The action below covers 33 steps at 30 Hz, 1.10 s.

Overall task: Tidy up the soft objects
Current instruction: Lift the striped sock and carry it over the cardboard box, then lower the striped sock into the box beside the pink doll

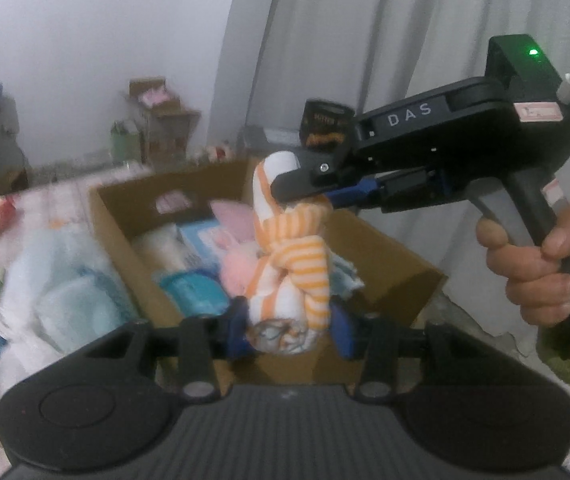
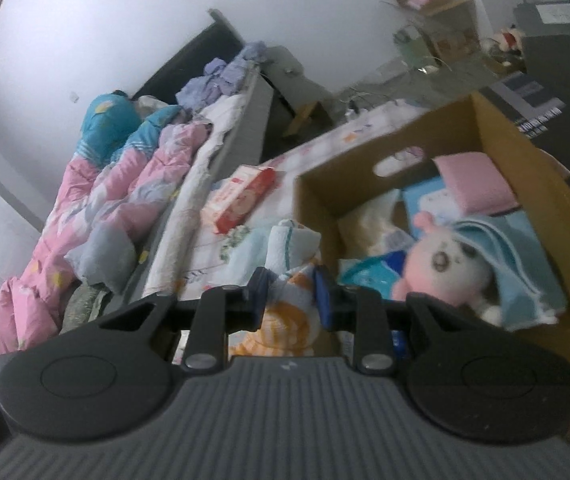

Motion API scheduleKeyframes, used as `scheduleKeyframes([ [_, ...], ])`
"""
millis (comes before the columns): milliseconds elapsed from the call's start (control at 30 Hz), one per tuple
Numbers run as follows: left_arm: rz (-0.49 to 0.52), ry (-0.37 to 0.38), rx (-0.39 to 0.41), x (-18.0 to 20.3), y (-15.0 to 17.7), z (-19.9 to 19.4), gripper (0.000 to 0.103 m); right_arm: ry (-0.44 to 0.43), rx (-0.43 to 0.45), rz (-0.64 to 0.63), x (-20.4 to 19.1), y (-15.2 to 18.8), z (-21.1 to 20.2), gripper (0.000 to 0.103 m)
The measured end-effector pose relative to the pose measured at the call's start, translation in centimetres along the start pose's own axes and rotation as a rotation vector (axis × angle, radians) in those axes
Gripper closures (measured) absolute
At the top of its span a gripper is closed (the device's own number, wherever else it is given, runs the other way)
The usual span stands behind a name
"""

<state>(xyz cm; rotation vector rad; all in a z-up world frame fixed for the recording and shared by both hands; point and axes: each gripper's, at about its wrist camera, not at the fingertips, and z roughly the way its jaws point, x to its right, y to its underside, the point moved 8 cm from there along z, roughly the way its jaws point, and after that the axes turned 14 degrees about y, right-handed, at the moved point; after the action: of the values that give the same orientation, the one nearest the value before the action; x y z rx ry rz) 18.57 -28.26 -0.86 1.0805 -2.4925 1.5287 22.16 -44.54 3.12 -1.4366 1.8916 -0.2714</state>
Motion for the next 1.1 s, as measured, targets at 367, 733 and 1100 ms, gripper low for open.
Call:
scheduleKeyframes([
  [367, -0.047, 0.032, -0.113, -0.6, 3.4, 4.0, 0.045, 0.016, -0.164, 0.049, 4.8, 2.1, 7.7, 0.078],
  [733, -0.014, 0.003, -0.016, -1.8, 2.9, -4.0, 0.032, 0.014, -0.250, 0.018, 5.1, 4.5, 12.3, 0.077],
  [1100, -0.120, -0.116, 0.037, -5.7, 4.9, -10.2, 0.031, 0.032, -0.227, 0.003, 4.2, 2.8, 12.5, 0.065],
])
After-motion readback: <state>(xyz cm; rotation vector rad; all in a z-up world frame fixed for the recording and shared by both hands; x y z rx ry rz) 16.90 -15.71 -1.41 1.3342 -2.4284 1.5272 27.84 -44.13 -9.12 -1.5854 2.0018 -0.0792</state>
